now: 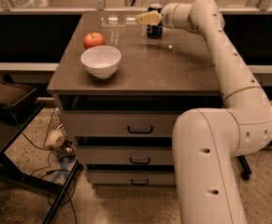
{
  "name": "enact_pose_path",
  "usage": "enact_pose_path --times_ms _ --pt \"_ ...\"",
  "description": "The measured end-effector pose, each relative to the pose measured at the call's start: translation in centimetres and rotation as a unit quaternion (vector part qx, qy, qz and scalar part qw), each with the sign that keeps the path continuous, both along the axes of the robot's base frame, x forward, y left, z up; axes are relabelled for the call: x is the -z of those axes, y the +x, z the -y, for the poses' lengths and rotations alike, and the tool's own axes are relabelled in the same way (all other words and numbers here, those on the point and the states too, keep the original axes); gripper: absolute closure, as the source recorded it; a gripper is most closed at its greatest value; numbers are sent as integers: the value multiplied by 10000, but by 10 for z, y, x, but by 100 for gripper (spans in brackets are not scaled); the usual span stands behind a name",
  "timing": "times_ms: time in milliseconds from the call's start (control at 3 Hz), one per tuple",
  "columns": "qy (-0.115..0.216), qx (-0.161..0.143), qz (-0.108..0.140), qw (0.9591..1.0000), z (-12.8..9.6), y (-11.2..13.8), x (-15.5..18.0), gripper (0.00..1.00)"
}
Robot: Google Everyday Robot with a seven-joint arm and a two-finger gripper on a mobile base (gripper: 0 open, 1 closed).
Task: Pick pepsi can
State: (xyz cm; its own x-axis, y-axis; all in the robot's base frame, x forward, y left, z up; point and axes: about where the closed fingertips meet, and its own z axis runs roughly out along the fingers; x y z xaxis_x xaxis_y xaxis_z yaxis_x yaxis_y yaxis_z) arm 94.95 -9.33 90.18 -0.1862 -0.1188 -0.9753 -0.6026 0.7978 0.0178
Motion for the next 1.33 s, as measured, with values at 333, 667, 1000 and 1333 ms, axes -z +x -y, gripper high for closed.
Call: enact_pose_path --times_ms 333,667,1000,1333 --pt "148 -30 -34 9999 -7 4 7 39" --pt "186 -30 -52 9998 -11 7 12 63" --pt "226 -50 -46 9997 -16 8 15 87" --pt "225 -68 -60 9997 -19 9 17 100"
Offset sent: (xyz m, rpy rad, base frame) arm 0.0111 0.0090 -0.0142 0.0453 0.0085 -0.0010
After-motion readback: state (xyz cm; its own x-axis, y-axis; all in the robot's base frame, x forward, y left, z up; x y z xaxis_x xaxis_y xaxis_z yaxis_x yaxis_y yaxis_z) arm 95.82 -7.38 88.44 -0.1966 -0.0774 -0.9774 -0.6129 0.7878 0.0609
